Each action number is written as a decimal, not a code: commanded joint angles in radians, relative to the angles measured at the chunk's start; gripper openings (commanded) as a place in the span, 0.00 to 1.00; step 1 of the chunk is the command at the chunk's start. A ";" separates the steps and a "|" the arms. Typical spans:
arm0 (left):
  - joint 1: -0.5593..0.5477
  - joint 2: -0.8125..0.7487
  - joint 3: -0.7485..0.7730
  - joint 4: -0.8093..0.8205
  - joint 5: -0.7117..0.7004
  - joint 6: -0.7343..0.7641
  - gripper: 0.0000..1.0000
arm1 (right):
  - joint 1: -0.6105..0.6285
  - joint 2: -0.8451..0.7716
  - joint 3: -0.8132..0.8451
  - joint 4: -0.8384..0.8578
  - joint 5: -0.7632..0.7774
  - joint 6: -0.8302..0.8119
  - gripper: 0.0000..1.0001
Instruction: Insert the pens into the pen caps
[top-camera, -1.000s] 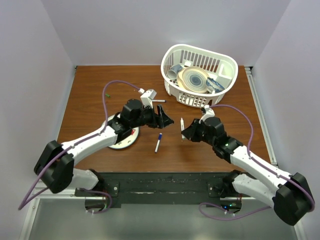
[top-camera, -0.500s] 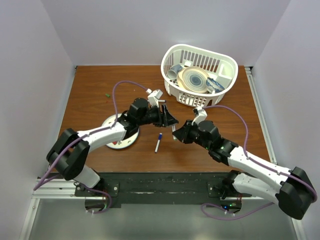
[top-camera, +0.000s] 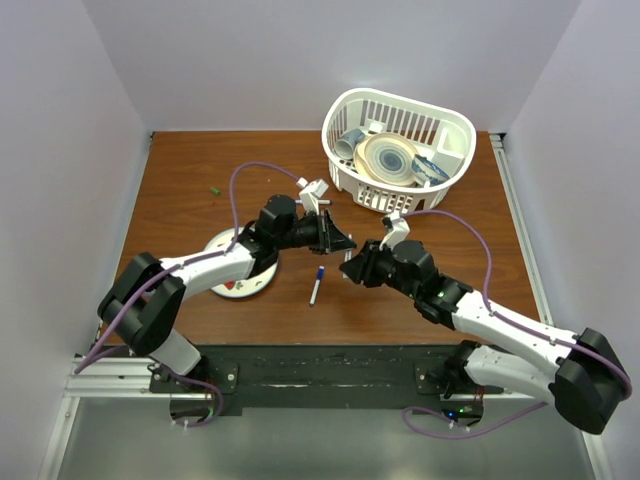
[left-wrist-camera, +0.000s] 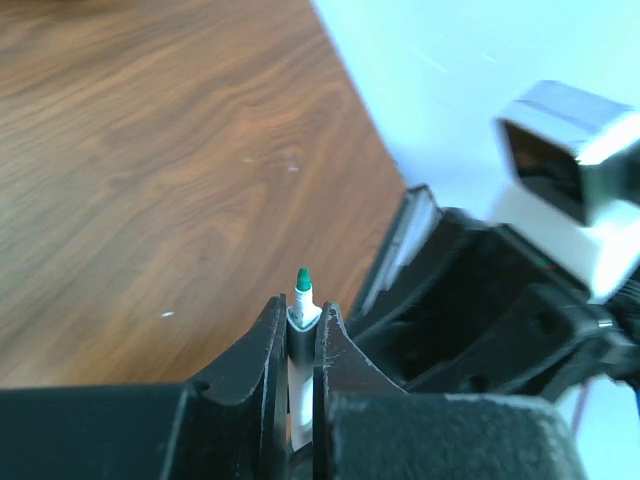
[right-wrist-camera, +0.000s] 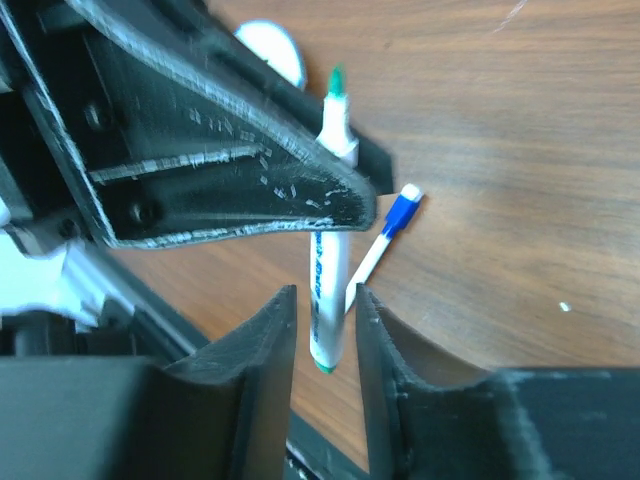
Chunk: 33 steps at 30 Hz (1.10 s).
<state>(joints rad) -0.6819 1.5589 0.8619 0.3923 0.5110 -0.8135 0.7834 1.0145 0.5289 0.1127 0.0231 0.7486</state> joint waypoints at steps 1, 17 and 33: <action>-0.002 -0.017 0.005 0.175 0.150 -0.045 0.00 | 0.005 -0.007 0.022 0.062 -0.130 0.017 0.39; 0.016 -0.155 0.043 0.039 0.100 0.060 0.70 | 0.004 -0.109 -0.070 0.186 -0.138 0.064 0.00; 0.643 0.058 0.449 -0.738 -0.278 0.039 1.00 | 0.005 -0.163 -0.015 0.025 -0.094 0.009 0.00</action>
<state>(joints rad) -0.1200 1.5036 1.1694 -0.0116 0.4191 -0.8349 0.7853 0.8623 0.4664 0.1665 -0.0948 0.7887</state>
